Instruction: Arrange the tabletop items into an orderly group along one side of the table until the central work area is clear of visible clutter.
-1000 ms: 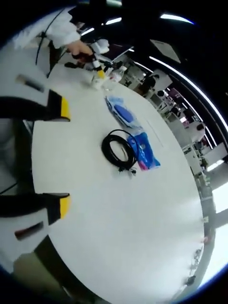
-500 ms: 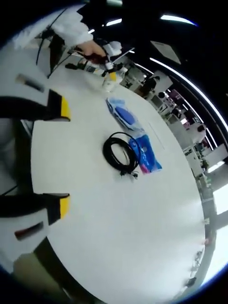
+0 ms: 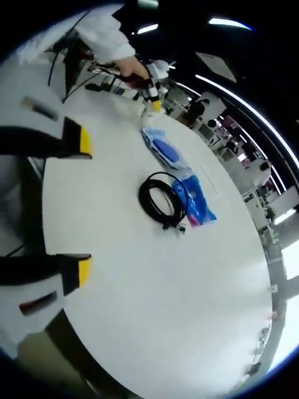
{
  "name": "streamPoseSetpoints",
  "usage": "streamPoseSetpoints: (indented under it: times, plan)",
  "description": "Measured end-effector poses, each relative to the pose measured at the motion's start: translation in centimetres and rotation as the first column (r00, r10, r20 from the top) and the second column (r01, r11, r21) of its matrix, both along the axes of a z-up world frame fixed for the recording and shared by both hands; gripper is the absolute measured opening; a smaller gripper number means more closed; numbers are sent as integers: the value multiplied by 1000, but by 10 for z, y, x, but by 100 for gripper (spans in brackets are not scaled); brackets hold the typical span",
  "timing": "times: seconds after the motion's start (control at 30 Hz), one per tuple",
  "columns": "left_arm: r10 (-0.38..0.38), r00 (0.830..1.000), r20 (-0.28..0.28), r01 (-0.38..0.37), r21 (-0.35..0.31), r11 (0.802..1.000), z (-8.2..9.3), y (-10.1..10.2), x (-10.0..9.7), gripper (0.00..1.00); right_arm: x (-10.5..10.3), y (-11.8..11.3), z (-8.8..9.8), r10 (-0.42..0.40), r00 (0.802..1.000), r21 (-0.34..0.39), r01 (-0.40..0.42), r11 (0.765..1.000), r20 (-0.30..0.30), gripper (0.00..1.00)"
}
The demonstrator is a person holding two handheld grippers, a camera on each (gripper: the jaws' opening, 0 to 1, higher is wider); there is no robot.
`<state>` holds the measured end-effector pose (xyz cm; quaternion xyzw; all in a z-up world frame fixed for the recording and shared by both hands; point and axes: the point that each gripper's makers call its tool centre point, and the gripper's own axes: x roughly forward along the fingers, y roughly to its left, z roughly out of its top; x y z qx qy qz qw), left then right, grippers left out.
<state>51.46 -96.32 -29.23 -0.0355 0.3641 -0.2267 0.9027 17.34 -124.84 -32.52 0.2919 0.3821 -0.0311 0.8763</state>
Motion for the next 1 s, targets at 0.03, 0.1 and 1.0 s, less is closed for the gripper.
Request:
streamPoseSetpoints:
  times: [0.03, 0.1, 1.0]
  plan:
    - [3, 1000, -5, -3, -3, 1000, -1, 0, 0, 38, 0, 0, 0, 0, 1000, 0, 0, 1000, 0, 60]
    - [4, 1000, -7, -4, -4, 1000, -1, -1, 0, 38, 1, 1, -1, 4, 1000, 4, -4, 1000, 0, 60]
    - [-37, 999, -29, 38, 38, 999, -18, -4, -3, 46, 1, 9, -7, 29, 999, 25, -29, 999, -14, 59]
